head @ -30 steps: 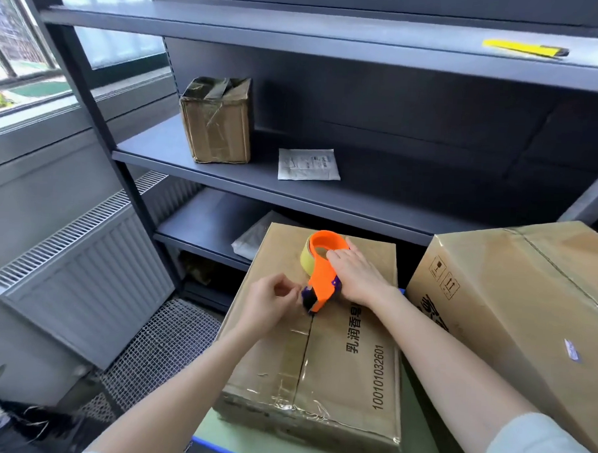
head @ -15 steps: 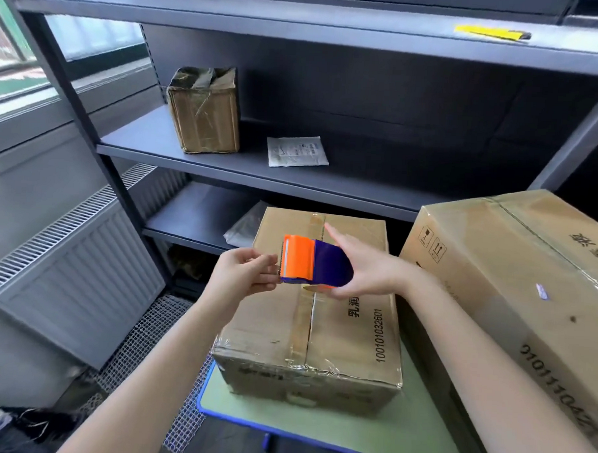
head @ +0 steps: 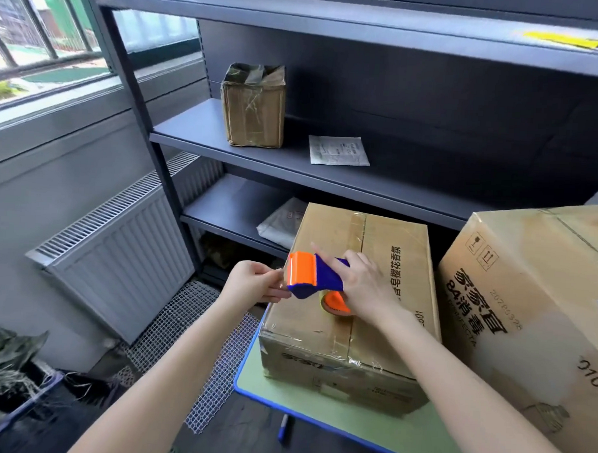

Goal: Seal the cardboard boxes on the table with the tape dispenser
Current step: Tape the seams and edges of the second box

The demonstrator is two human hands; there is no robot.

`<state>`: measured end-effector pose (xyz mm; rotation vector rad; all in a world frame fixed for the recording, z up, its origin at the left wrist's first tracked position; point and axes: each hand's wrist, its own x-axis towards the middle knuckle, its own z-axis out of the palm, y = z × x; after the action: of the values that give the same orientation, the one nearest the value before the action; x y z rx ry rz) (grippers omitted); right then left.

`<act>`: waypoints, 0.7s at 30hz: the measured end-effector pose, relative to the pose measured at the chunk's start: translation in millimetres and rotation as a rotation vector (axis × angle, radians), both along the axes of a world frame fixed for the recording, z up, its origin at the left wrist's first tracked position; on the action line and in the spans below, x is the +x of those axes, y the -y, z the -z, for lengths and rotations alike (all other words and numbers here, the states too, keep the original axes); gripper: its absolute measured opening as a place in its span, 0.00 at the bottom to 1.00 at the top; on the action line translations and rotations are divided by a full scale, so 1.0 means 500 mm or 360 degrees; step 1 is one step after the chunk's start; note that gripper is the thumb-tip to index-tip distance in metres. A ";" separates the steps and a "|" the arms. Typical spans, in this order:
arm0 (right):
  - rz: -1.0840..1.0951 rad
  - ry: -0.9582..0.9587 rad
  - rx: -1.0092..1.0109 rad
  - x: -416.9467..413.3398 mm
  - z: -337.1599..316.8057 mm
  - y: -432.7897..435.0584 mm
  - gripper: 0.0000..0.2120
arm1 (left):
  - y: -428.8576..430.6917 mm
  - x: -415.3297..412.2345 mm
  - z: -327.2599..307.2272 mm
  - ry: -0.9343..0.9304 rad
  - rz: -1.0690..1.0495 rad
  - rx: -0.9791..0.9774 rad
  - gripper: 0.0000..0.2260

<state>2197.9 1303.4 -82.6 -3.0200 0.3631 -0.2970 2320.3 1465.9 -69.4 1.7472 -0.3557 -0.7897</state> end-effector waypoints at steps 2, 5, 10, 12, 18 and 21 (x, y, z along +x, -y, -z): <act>-0.0047 0.0123 -0.0083 -0.013 -0.001 -0.015 0.35 | -0.018 0.003 0.008 -0.0108 0.0034 0.0011 0.13; -0.0022 0.0019 -0.0078 -0.030 -0.019 -0.054 0.34 | -0.040 0.001 0.025 -0.0114 0.0096 0.0085 0.12; 0.0122 -0.0145 -0.0002 -0.058 -0.025 -0.097 0.32 | -0.069 -0.020 0.043 -0.0049 0.0132 0.0134 0.10; 0.0139 -0.0163 0.0008 -0.064 -0.028 -0.117 0.31 | -0.077 -0.026 0.044 -0.0066 0.0176 0.0134 0.09; 0.0334 -0.0281 -0.0063 -0.131 -0.049 -0.086 0.33 | -0.162 0.040 0.041 0.0320 -0.0005 0.0371 0.11; 0.0353 -0.0355 -0.0117 -0.157 -0.059 -0.088 0.32 | -0.171 0.043 0.056 0.0215 0.0072 0.0368 0.09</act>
<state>2119.5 1347.3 -53.0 -3.0944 0.7225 0.0147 2341.7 1551.3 -97.6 2.0217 -0.4082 -0.7711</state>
